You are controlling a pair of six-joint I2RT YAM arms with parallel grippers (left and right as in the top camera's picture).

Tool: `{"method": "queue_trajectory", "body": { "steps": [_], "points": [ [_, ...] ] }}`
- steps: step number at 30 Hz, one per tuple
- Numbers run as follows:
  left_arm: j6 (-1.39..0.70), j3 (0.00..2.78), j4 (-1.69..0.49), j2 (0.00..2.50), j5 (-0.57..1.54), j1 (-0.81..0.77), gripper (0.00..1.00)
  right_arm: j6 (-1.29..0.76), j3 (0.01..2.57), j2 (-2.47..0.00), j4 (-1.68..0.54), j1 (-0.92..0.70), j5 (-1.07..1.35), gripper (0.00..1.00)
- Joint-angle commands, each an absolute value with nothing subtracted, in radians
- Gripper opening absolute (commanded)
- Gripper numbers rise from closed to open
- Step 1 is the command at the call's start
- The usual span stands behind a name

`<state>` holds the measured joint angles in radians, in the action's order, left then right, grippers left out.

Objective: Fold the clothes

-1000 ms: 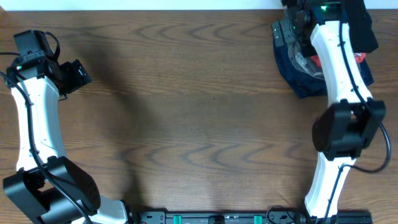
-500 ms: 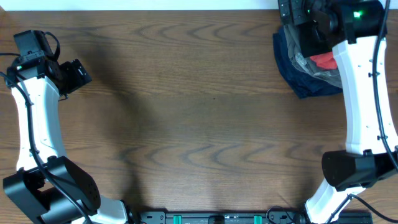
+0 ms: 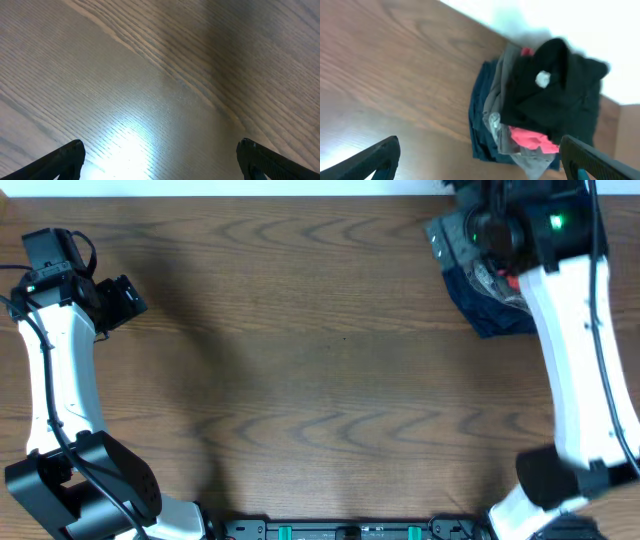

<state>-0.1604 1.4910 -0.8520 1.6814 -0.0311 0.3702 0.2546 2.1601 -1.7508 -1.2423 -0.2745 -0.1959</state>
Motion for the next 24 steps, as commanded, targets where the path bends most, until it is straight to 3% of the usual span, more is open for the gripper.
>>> {"method": "queue_trajectory", "body": {
  "steps": [1,10,17,24],
  "points": [
    [-0.168,1.483,-0.851,1.686,-0.03,0.369,0.98,0.231,2.063,-1.57,-1.159,-0.249,-0.187,0.99],
    [-0.168,1.483,-0.851,1.686,-0.03,0.369,0.98,0.101,1.161,-1.048,-0.378,-0.009,0.212,0.99],
    [-0.168,1.483,-0.851,1.686,-0.03,0.369,0.98,0.097,0.521,-0.631,-0.059,0.038,0.235,0.99],
    [-0.168,1.483,-0.851,1.686,-0.03,0.369,0.98,0.09,0.138,-0.289,0.078,0.051,0.233,0.99]
  ]
}}
